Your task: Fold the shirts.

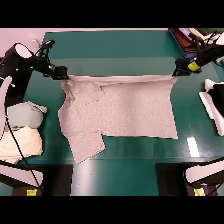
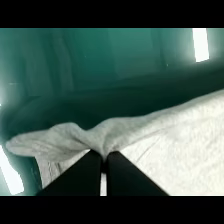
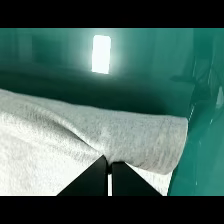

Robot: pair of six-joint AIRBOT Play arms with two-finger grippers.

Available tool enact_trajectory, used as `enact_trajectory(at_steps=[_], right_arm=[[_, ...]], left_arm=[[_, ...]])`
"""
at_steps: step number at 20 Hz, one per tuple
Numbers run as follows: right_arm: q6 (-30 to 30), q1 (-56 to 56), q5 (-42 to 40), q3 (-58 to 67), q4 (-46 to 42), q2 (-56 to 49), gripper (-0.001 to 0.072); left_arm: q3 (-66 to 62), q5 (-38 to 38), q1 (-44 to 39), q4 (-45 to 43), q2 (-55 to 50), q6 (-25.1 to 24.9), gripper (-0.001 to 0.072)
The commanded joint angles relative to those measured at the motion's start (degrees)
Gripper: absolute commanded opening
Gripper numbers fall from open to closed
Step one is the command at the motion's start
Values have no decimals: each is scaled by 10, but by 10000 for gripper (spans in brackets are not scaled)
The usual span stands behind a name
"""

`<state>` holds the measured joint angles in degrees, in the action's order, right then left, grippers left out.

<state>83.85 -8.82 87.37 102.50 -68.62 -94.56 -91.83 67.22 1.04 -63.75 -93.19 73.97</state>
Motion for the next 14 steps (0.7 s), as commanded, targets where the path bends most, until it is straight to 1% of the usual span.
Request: enact_trajectory(at_steps=[1,4,7,10,11,12,13,14], right_arm=[[-15,-5,-2,-70,-5,24,11],[-16,-1,-32,-147,-3,37,11],[-16,13,-44,-201,0,37,11],[-16,25,-57,-219,0,37,12],[-16,24,-59,-218,1,41,15],[-16,24,-59,-218,0,48,65],[-16,21,-58,-218,0,60,311],[-16,14,-55,-218,-1,75,400]], left_arm=[[21,17,2,-1,-3,-25,27],[63,19,-4,0,-3,-25,27],[106,25,-7,1,-3,-26,28],[115,43,-6,-1,-1,-23,29],[115,52,-6,-2,0,-19,57],[114,65,-6,-2,2,-18,384],[114,83,-6,-5,10,-10,558],[114,97,-6,-7,22,-5,534]])
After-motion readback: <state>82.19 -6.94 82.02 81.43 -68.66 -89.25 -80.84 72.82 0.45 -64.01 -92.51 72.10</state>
